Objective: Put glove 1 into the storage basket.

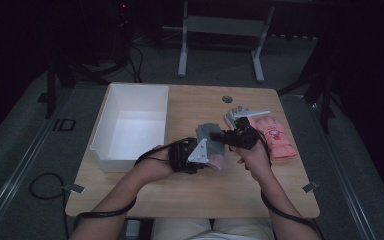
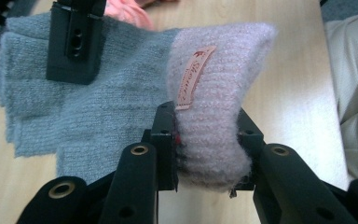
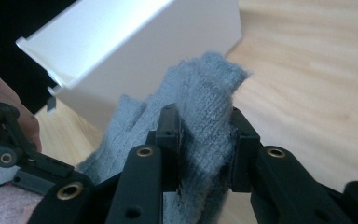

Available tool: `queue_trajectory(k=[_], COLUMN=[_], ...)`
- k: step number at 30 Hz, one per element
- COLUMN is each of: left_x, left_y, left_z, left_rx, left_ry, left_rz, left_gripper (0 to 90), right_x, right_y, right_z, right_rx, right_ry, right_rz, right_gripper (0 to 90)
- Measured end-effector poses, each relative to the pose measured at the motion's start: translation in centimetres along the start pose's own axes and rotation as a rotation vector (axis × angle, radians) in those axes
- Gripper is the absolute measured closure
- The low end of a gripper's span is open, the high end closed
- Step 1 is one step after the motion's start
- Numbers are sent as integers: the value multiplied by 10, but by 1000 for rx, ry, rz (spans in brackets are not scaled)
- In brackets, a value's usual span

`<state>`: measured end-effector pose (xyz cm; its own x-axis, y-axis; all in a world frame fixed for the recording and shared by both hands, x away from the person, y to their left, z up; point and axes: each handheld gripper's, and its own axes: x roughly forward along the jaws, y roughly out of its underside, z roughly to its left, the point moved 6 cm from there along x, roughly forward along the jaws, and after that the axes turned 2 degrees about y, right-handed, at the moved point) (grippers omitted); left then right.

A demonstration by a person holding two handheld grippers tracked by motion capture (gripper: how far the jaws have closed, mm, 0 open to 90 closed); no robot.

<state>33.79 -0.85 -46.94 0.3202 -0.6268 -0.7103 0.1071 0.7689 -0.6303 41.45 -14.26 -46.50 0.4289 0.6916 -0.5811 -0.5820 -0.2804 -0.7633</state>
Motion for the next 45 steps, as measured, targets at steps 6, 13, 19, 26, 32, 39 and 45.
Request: queue_trajectory(k=[6, 13, 19, 26, 32, 39, 45], left_x=[-26, -56, -81, -103, -116, -124, -116], left_y=[1, 11, 28, 57, 84, 125, 151], left_z=[21, 43, 61, 74, 82, 88, 86], left_rx=[3, 9, -9, -40, -63, -80, -117], left_ry=[-40, -42, -55, -81, -102, -86, -53], left_rz=[2, 19, 27, 40, 74, 92, 104], left_gripper=[686, 685, 684, 684, 684, 683, 683], right_x=[3, 16, 36, 67, 97, 137, 167], right_y=[-33, -66, -92, -115, -127, -130, -120], right_z=[13, 31, 47, 69, 83, 99, 104], right_rx=[-33, -77, -112, -125, -121, -114, -106], right_ry=[5, 0, -4, -14, -33, -37, -21], right_rz=[-26, -29, -27, -23, -11, 24, 71], right_gripper=[714, 715, 714, 715, 715, 716, 716])
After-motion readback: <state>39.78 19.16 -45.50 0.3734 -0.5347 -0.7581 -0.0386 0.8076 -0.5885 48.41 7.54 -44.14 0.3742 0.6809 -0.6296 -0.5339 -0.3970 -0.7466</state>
